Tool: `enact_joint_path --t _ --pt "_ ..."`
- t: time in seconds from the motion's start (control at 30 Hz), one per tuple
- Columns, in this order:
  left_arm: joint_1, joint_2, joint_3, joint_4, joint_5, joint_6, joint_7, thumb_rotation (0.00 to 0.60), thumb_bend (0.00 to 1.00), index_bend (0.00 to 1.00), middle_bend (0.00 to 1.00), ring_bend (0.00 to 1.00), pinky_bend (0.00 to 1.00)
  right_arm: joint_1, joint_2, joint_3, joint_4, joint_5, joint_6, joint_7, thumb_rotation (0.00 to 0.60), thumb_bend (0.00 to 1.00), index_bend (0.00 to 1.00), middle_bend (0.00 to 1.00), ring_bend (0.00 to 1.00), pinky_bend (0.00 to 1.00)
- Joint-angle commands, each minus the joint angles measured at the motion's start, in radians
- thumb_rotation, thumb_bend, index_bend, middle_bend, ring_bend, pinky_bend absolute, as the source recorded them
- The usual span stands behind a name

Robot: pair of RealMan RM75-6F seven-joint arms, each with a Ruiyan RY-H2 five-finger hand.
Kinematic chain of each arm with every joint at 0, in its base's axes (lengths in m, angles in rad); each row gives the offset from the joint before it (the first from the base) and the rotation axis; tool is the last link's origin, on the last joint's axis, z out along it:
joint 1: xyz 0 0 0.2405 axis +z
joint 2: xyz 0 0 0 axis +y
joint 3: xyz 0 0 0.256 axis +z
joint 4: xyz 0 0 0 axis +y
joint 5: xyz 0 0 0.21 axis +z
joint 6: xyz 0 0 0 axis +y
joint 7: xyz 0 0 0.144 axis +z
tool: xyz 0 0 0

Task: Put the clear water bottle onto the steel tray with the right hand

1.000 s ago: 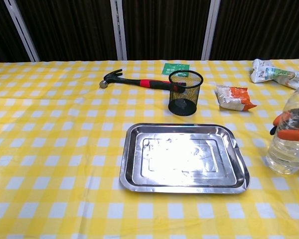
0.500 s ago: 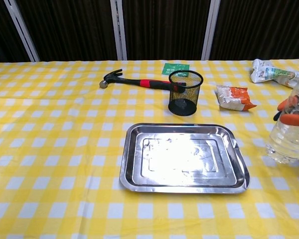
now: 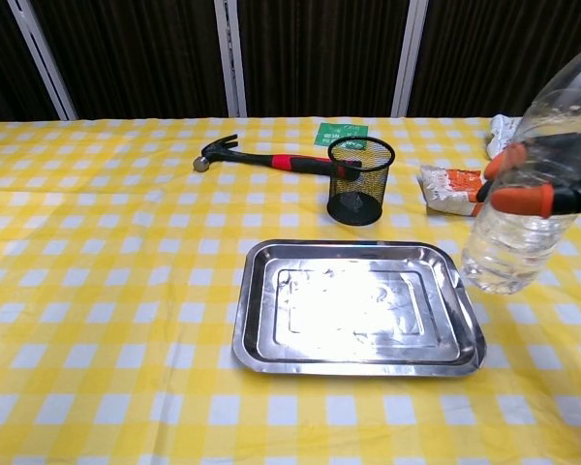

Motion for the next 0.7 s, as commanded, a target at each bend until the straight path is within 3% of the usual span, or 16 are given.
enact_joint_path --t 0.03,0.2,0.3,0.47,0.7 --pt "0.003 0.005 -0.004 0.006 0.005 0.01 -0.02 0.6 0.19 0.06 0.0 0.0 0.0 0.052 -0.115 -0.009 0.02 0.053 0.002 -0.096 0.6 0.5 0.77 0.61 0.29 0.0" --pt "0.002 0.007 -0.006 0.012 0.004 0.006 -0.03 0.6 0.19 0.06 0.0 0.0 0.0 0.084 -0.231 0.001 0.065 0.137 0.017 -0.149 0.6 0.5 0.77 0.61 0.29 0.0" --pt "0.001 0.007 -0.006 0.014 0.001 0.001 -0.03 0.6 0.19 0.06 0.0 0.0 0.0 0.09 -0.243 0.011 0.07 0.149 0.024 -0.166 0.6 0.5 0.77 0.61 0.29 0.0" --pt "0.0 0.007 -0.008 0.014 -0.003 -0.002 -0.031 0.6 0.19 0.06 0.0 0.0 0.0 0.1 -0.188 0.041 0.009 0.174 0.041 -0.226 0.6 0.53 0.77 0.61 0.29 0.0" --pt "0.003 0.012 -0.006 0.009 0.0 0.002 -0.036 0.6 0.19 0.06 0.0 0.0 0.0 0.15 -0.036 0.087 -0.165 0.302 0.091 -0.445 0.6 0.7 0.77 0.62 0.29 0.0"
